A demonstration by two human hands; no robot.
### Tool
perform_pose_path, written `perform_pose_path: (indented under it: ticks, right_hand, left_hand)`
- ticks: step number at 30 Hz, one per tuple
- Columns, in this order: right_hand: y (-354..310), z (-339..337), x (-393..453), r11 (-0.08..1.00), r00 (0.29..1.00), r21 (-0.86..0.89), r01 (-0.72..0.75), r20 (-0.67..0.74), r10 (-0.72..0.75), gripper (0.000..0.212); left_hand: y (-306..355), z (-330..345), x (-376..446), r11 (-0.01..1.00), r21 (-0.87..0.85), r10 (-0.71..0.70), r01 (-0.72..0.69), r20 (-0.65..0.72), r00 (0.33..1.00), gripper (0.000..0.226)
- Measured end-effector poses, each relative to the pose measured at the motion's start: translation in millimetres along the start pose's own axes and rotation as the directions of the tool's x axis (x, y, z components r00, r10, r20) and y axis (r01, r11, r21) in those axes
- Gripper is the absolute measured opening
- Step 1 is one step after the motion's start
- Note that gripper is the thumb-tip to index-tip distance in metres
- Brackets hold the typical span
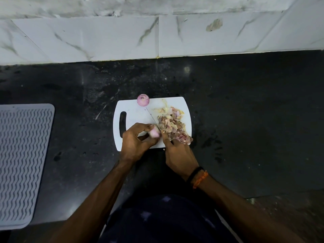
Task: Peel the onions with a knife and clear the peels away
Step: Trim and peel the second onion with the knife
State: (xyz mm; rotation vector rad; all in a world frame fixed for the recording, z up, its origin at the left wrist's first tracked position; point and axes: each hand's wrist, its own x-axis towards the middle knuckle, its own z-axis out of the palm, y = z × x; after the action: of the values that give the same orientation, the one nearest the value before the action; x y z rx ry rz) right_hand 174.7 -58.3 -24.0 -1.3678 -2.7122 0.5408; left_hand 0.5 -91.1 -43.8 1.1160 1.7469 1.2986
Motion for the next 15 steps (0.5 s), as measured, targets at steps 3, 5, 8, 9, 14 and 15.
perform_pose_path:
  ticks: [3, 5, 8, 9, 14, 15]
  right_hand:
    - [0, 0, -3, 0.996, 1.000, 0.086, -0.014, -0.004, 0.015, 0.060]
    - [-3, -6, -10, 0.990, 0.999, 0.136, -0.032, -0.034, 0.037, 0.058]
    - [-2, -17, -12, 0.978, 0.996, 0.204, -0.042, -0.074, 0.058, 0.058]
    - [-1, -20, -11, 0.976, 0.994, 0.213, -0.042, -0.090, 0.062, 0.057]
    - [-2, -32, -18, 0.970, 0.992, 0.239, -0.038, -0.111, 0.066, 0.055]
    - [-3, -33, -20, 0.969, 0.992, 0.244, -0.033, -0.108, 0.061, 0.055]
  left_hand:
    - [-2, -2, -8, 0.999, 0.025, 0.023, -0.022, -0.019, 1.000, 0.034]
    - [-3, -1, -12, 0.999, 0.006, 0.041, -0.041, -0.011, 0.999, 0.036]
    - [-5, 2, -16, 0.998, -0.004, 0.064, -0.064, 0.003, 0.998, 0.044]
    - [-5, 3, -17, 0.999, -0.017, 0.048, -0.048, 0.011, 0.999, 0.045]
    - [-4, 7, -19, 0.989, -0.127, -0.076, 0.078, 0.023, 0.997, 0.039]
    - [-3, 7, -20, 0.987, -0.130, -0.089, 0.090, 0.013, 0.996, 0.039]
